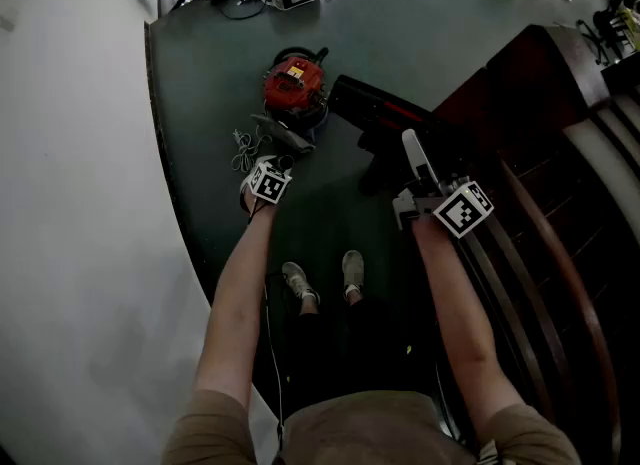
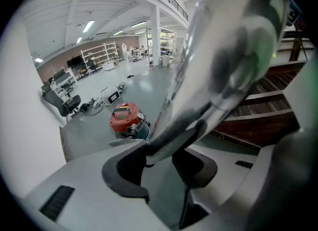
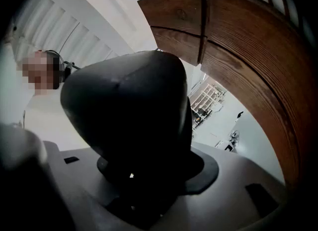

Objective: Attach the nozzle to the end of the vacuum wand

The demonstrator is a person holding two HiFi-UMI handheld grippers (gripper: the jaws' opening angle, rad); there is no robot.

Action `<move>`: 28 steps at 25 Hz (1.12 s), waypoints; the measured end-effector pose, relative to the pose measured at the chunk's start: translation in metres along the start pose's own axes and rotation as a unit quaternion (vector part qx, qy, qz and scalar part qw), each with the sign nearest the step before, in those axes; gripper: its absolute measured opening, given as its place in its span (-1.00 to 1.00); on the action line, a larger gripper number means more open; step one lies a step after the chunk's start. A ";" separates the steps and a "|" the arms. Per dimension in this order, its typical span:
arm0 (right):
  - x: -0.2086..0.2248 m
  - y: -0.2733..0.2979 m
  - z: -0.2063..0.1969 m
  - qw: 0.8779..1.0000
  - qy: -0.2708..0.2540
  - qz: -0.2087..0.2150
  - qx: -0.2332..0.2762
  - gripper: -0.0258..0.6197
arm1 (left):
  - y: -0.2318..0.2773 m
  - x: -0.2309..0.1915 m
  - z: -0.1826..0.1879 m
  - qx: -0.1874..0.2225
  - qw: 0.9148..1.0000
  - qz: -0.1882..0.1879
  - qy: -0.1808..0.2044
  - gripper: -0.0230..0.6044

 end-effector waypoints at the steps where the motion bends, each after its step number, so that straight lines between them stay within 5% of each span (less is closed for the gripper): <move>1: 0.000 0.001 0.001 1.000 -0.001 0.001 0.000 -0.23 | 0.002 -0.002 0.005 0.001 1.000 0.003 0.002 -0.42; 16: 0.007 0.003 0.007 0.997 -0.042 0.068 0.003 -0.23 | 0.030 0.029 0.033 0.030 0.999 0.017 0.014 -0.41; 28: -0.015 0.262 -0.018 0.993 -0.090 0.073 0.003 -0.24 | 0.022 -0.125 0.079 0.091 0.995 -0.029 0.029 -0.42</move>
Point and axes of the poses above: the fingertips, and each gripper's own axes: y forward along the fingers, x to its right, z out of its top, the point moved 5 cm from there along -y, backward along the fingers, and after that the axes turned 9 degrees about y, right-handed, at the moved point
